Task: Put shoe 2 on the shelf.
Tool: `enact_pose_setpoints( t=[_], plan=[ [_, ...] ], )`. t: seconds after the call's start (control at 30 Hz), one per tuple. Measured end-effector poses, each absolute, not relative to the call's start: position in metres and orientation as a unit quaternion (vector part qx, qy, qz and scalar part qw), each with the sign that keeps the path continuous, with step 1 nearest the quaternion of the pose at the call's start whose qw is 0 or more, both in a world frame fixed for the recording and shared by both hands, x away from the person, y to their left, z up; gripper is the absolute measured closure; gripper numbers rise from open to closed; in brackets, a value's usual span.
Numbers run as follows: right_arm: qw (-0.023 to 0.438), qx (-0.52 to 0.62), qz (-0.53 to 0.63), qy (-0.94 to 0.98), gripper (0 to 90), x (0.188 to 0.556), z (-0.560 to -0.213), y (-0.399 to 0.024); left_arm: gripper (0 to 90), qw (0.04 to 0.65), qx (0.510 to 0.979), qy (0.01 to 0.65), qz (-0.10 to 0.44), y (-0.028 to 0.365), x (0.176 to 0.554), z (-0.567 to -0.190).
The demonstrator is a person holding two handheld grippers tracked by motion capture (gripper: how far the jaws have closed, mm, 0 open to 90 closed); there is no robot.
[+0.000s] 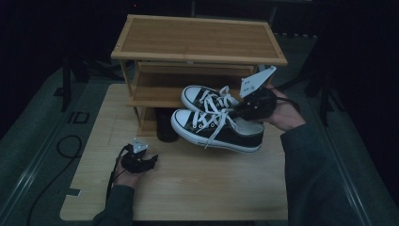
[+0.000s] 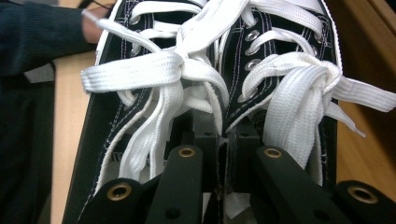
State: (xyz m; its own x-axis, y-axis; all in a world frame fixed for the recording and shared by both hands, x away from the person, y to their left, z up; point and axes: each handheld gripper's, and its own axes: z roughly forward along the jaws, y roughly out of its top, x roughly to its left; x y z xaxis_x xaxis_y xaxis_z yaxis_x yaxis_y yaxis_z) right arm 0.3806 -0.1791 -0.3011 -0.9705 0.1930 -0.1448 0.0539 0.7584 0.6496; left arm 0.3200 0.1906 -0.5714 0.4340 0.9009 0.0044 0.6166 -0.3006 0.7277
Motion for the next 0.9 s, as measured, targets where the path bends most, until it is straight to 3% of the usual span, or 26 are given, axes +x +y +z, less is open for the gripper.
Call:
enact_pose_setpoints(
  t=[0.53,0.9],
  plan=[
    [0.11,0.117,0.324,0.932,85.0,0.422,-0.305,-0.156,42.9,0.335,0.778,0.487,0.212,0.191,0.32,-0.571],
    [0.153,0.168,0.328,0.917,85.3,0.429,-0.309,-0.143,42.9,0.335,0.778,0.487,0.212,0.191,0.32,-0.571]
  ],
)
